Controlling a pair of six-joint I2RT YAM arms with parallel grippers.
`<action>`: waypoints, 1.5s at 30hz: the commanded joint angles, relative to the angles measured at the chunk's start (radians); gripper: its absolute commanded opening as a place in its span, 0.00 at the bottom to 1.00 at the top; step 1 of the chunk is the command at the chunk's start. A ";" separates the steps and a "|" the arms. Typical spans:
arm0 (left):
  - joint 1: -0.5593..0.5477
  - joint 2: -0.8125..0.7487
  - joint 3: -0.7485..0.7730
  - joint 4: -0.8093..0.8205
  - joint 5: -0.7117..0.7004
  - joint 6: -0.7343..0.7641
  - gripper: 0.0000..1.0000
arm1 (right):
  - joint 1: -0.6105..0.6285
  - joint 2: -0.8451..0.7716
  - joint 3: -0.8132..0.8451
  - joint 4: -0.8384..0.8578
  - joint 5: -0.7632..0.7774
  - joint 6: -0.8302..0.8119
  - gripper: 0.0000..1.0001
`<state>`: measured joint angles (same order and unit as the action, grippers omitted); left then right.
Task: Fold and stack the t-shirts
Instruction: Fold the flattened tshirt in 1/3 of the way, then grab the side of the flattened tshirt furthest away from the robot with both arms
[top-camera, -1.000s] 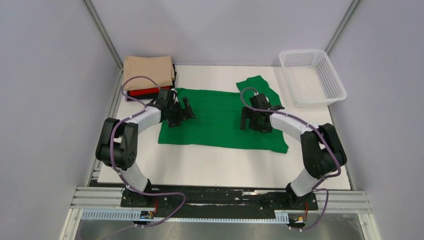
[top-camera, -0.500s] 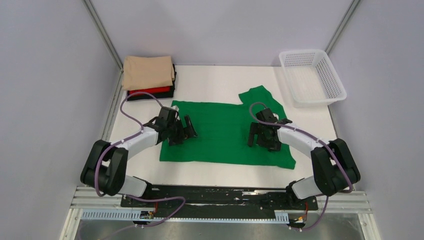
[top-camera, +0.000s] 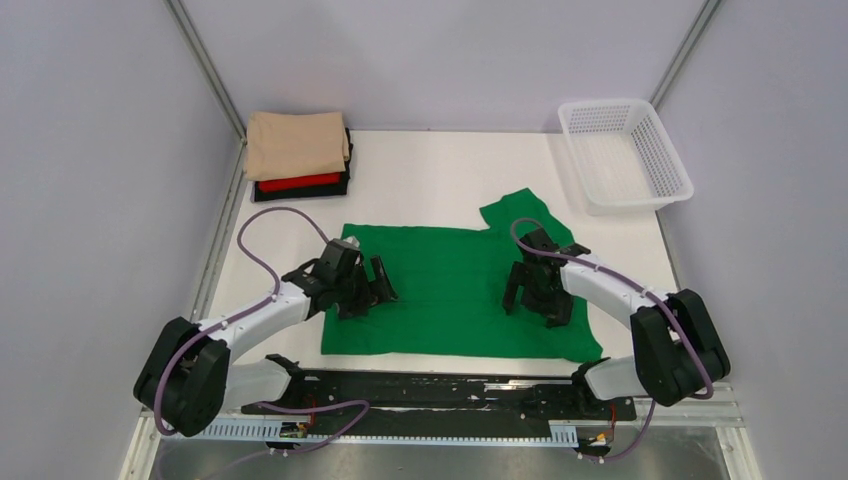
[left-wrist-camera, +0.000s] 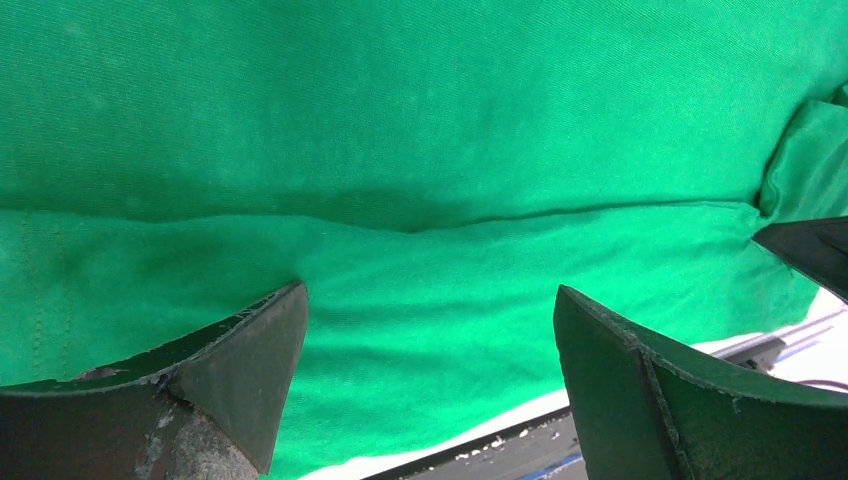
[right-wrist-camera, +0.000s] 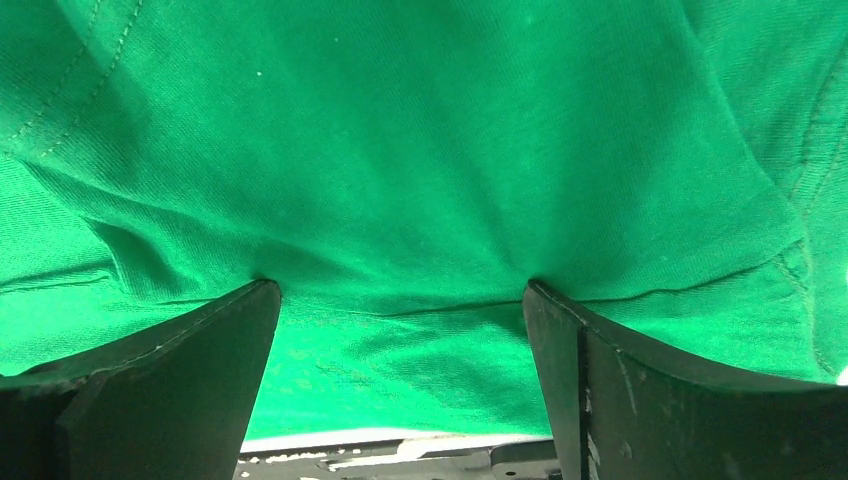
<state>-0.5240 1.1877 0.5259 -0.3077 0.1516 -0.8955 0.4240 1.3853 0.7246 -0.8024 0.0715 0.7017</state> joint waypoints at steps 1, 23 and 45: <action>-0.006 -0.006 0.073 -0.089 -0.140 -0.025 1.00 | -0.002 -0.050 0.043 -0.021 0.074 0.006 1.00; 0.284 0.638 0.815 -0.233 -0.384 0.339 0.91 | -0.094 0.062 0.288 0.211 0.062 -0.185 1.00; 0.290 0.825 0.857 -0.274 -0.279 0.348 0.54 | -0.174 0.089 0.241 0.234 0.041 -0.200 1.00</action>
<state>-0.2348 2.0010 1.4128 -0.5808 -0.1917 -0.5522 0.2630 1.4612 0.9688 -0.6086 0.1188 0.5190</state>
